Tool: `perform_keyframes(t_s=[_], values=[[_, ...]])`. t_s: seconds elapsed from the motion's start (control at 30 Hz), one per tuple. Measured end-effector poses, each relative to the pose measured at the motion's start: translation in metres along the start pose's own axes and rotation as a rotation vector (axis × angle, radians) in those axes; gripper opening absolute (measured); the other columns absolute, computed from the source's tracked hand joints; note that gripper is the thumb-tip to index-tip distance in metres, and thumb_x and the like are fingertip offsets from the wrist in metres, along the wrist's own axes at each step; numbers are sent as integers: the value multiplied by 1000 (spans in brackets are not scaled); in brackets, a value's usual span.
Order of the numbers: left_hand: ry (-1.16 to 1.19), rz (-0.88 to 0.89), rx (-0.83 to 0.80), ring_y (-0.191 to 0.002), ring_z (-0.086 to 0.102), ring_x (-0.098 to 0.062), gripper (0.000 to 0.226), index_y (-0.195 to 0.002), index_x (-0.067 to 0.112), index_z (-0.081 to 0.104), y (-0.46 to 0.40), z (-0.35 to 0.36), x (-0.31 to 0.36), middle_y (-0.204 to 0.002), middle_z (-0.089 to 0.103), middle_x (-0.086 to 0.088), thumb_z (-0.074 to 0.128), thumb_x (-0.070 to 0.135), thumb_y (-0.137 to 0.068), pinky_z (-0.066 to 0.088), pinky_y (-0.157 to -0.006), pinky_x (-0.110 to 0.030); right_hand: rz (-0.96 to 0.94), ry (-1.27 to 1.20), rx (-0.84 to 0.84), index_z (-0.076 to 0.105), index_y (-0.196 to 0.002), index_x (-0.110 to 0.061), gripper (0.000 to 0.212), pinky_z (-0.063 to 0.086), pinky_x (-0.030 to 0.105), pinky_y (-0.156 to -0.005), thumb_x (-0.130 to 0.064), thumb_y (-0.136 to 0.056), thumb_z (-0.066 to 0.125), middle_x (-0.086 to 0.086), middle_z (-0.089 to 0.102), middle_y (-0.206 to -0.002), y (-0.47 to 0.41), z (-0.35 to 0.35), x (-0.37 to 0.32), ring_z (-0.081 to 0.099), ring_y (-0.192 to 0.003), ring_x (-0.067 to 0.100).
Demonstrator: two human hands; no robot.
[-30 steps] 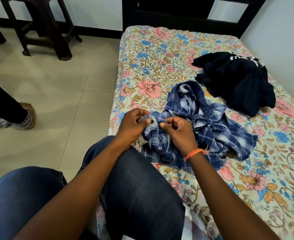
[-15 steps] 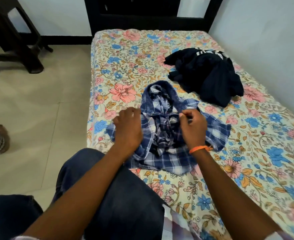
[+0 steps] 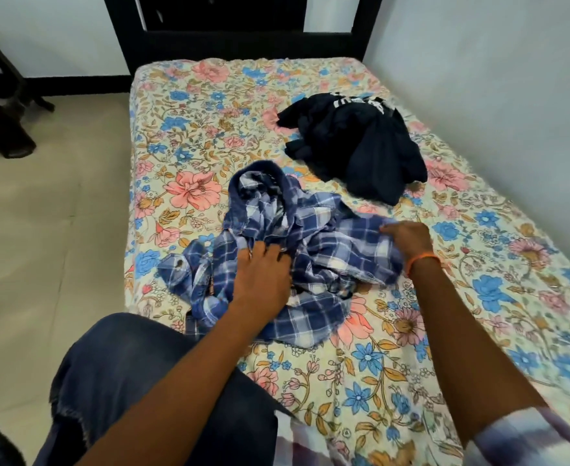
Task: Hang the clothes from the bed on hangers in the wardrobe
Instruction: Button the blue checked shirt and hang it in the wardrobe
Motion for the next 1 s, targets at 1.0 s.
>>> perform_keyframes(t_s=[1.0], values=[[1037,-63,346,-96,56,-4,9,-95,29,64,70,-73,-43,-97,59,17,66,20,-92,44,-81,-21,122,-732,-695,65,-114,9,40,57,47,-83,-25,-91,60,29,66,-117,219,108,-51,66,-107,41]])
Point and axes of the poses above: each hand's wrist, its own y-axis away from the middle knuckle, its own z-axis out of the palm, x = y × z, the point moved 4 cm from there along -y, towards the middle knuckle
